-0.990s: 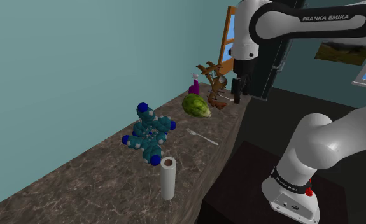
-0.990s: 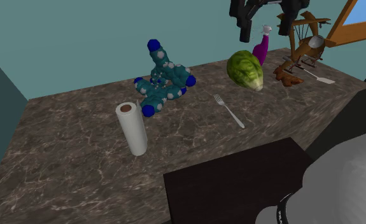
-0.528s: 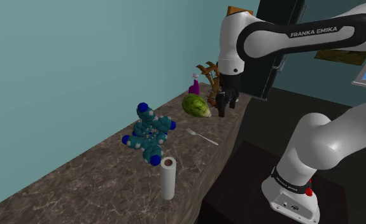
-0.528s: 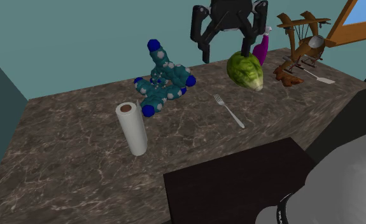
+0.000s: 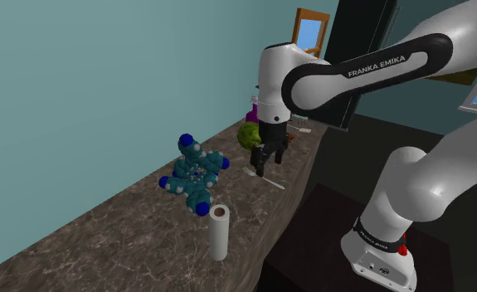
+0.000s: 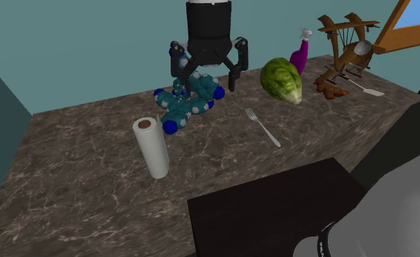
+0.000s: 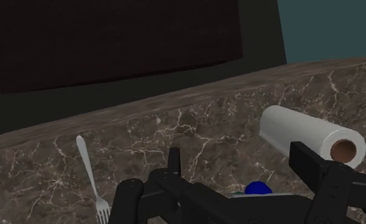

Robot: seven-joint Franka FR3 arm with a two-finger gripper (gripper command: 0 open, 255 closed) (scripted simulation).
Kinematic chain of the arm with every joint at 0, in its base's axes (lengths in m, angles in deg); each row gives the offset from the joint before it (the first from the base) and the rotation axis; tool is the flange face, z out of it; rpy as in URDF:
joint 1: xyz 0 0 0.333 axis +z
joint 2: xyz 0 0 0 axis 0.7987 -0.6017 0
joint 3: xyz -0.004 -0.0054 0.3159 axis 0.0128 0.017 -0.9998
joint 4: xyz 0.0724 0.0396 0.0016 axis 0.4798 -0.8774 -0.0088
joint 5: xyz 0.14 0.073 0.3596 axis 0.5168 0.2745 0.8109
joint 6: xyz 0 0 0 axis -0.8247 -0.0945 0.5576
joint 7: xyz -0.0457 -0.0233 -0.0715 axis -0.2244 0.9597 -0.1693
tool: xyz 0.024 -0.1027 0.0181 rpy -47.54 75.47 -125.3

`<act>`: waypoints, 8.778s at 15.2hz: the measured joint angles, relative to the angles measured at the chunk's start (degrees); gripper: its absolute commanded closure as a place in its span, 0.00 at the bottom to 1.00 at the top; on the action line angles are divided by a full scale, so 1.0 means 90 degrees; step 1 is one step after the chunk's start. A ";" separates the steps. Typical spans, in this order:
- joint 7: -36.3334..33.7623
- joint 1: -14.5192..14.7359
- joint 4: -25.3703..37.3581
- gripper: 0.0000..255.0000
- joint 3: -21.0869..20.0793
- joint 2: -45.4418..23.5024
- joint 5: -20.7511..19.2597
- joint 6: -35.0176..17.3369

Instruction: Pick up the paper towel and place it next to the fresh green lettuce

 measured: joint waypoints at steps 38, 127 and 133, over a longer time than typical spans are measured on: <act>-0.2737 0.0224 0.1196 1.00 -0.1347 -0.3729 -0.0924 -0.3088; 0.2632 -0.1841 0.4728 1.00 0.2157 -0.2478 -0.0920 0.1981; 0.3483 -0.2235 0.5724 1.00 0.2615 -0.3332 -0.0890 0.2167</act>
